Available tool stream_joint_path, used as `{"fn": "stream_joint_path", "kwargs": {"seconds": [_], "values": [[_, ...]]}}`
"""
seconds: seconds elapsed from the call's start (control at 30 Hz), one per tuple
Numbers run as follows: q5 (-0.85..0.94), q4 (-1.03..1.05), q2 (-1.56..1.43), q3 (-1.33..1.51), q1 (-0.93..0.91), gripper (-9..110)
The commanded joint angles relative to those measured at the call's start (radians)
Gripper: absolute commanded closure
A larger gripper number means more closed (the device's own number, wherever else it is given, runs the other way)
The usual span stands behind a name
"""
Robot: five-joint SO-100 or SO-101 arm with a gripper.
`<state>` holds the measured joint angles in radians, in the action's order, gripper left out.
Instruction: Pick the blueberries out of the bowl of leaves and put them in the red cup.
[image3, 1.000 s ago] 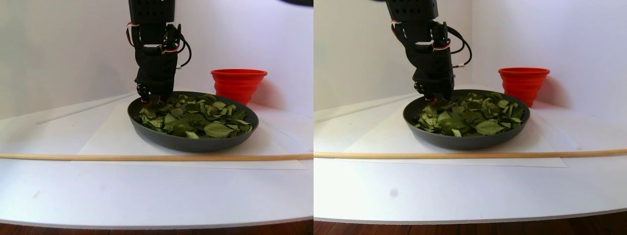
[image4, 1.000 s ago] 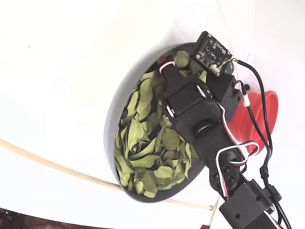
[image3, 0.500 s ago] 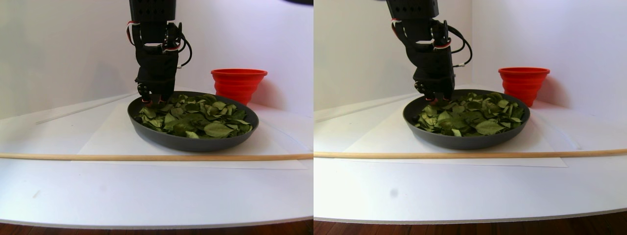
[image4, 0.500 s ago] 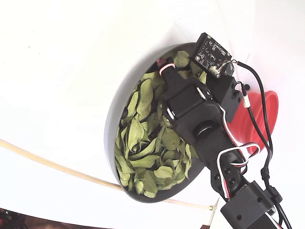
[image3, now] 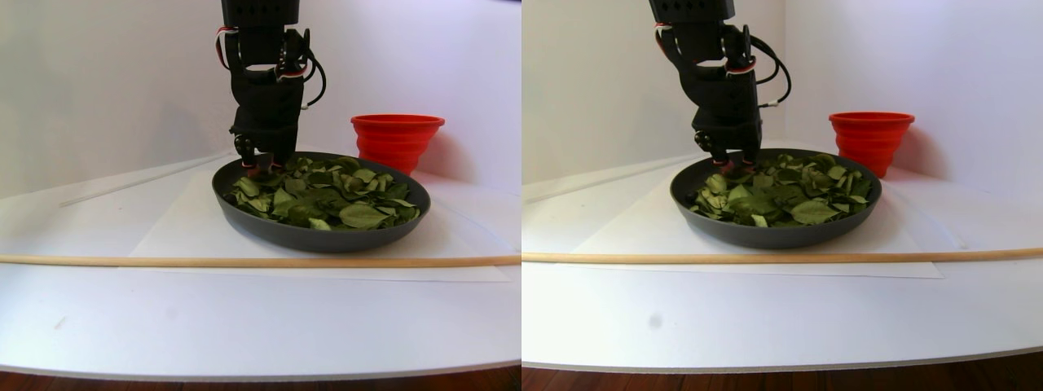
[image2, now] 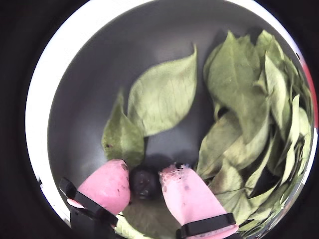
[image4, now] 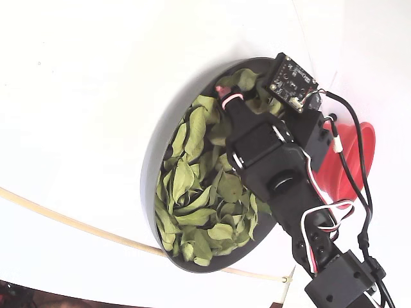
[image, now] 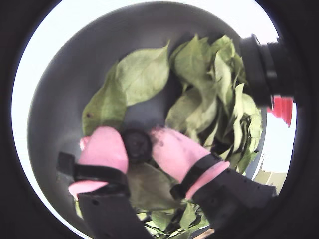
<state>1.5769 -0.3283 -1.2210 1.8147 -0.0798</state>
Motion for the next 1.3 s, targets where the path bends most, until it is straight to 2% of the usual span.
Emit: {"fn": "stream_joint_path", "kwargs": {"seconds": [0.0, 1.27], "values": [[0.003, -0.011, -0.152, -0.002, -0.020, 91], [0.041, 0.060, -0.376, 0.104, -0.160, 91]]}}
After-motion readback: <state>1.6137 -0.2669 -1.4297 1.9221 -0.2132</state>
